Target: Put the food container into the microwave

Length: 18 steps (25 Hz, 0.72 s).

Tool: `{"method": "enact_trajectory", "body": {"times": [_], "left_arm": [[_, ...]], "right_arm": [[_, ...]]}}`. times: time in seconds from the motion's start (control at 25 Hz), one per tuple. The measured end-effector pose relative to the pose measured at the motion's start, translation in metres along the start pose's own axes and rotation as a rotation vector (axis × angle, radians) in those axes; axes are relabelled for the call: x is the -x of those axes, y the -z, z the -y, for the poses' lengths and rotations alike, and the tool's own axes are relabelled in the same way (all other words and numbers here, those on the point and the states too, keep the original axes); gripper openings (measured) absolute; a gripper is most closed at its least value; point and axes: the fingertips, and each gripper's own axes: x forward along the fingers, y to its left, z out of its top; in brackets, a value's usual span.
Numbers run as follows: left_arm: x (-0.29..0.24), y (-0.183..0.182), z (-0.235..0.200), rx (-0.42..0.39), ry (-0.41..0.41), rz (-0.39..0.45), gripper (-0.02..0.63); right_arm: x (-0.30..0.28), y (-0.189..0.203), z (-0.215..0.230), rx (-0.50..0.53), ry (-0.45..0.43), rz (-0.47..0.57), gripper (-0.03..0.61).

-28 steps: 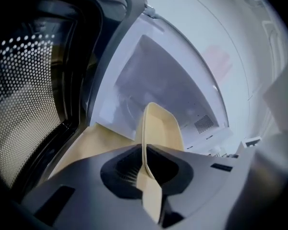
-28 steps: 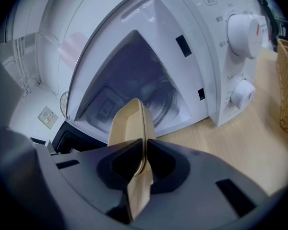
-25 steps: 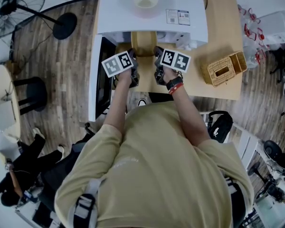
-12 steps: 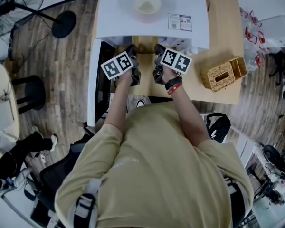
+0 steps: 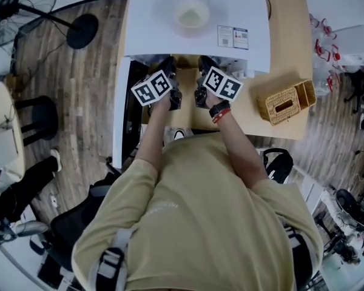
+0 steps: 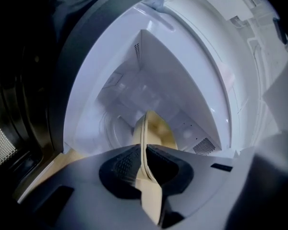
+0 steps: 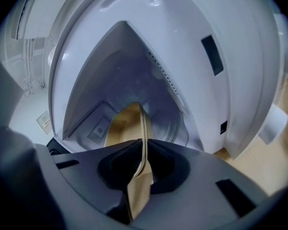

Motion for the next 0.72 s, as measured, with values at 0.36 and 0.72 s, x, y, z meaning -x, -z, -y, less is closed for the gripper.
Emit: {"method": "enact_trajectory", "body": {"times": [0.36, 0.72], "left_arm": [[-0.011, -0.011, -0.004, -0.045, 0.02, 0.057, 0.046], [-0.023, -0.018, -0.007, -0.123, 0.01, 0.096, 0.046]], "right_arm": [[-0.015, -0.007, -0.003, 0.087, -0.015, 0.072, 0.054], [-0.024, -0.014, -0.005, 0.182, -0.004, 0.132, 0.054]]}}
